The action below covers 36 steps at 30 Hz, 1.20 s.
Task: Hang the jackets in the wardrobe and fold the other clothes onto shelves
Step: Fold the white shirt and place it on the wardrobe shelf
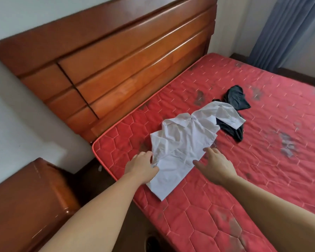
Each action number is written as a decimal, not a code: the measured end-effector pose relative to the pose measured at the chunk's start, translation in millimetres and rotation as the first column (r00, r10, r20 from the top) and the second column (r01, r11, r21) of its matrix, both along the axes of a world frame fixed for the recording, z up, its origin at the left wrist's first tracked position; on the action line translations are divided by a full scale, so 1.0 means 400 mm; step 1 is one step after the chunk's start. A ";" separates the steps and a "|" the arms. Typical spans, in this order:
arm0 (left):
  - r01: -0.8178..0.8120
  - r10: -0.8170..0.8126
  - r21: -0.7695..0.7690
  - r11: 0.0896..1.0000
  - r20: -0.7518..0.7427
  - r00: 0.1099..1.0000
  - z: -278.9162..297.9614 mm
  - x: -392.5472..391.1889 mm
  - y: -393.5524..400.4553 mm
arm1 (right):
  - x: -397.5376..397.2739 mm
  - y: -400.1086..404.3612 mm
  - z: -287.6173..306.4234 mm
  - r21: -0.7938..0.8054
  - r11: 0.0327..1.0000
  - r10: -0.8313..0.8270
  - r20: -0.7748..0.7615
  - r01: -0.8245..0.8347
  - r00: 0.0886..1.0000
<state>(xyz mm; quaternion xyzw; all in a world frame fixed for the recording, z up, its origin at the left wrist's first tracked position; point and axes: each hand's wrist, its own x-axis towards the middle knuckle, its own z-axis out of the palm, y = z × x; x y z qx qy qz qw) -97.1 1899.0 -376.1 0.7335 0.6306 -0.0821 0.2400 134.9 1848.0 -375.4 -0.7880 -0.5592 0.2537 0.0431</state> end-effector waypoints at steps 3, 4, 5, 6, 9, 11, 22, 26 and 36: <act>0.001 -0.001 -0.053 0.999 -0.004 1.000 -0.076 -0.002 0.094 | -0.016 0.079 -0.067 -0.062 0.998 -0.002 -0.007 0.001 1.000; 0.008 -0.008 -0.065 0.998 -0.005 1.000 -0.110 -0.002 0.137 | -0.021 0.112 -0.097 -0.081 0.997 -0.006 -0.009 0.005 1.000; 0.013 -0.014 -0.075 0.997 -0.002 1.000 -0.140 -0.003 0.177 | -0.024 0.141 -0.124 -0.097 0.995 -0.013 -0.012 0.012 1.000; 0.019 -0.019 -0.086 0.996 0.003 1.000 -0.176 -0.003 0.222 | -0.028 0.174 -0.155 -0.110 0.994 -0.021 -0.014 0.020 1.000; 0.055 -0.054 -0.123 0.991 0.014 0.998 -0.310 0.001 0.371 | -0.038 0.294 -0.272 -0.156 0.986 -0.057 -0.009 0.055 0.998; 0.092 -0.091 -0.143 0.985 0.011 0.996 -0.402 0.004 0.457 | -0.049 0.367 -0.357 -0.183 0.981 -0.059 -0.008 0.057 0.998; 0.391 -0.422 -0.248 0.886 -0.082 0.903 -0.770 0.054 0.708 | -0.127 0.609 -0.739 -0.305 0.952 0.031 -0.006 -0.032 0.999; 0.449 -0.474 -0.199 0.871 -0.102 0.875 -0.804 0.052 0.709 | -0.125 0.620 -0.798 -0.355 0.934 0.064 0.063 -0.038 0.996; 0.428 -0.409 -0.220 0.876 0.128 0.903 -0.671 0.070 0.650 | -0.074 0.584 -0.692 -0.190 0.979 -0.075 -0.016 0.070 0.997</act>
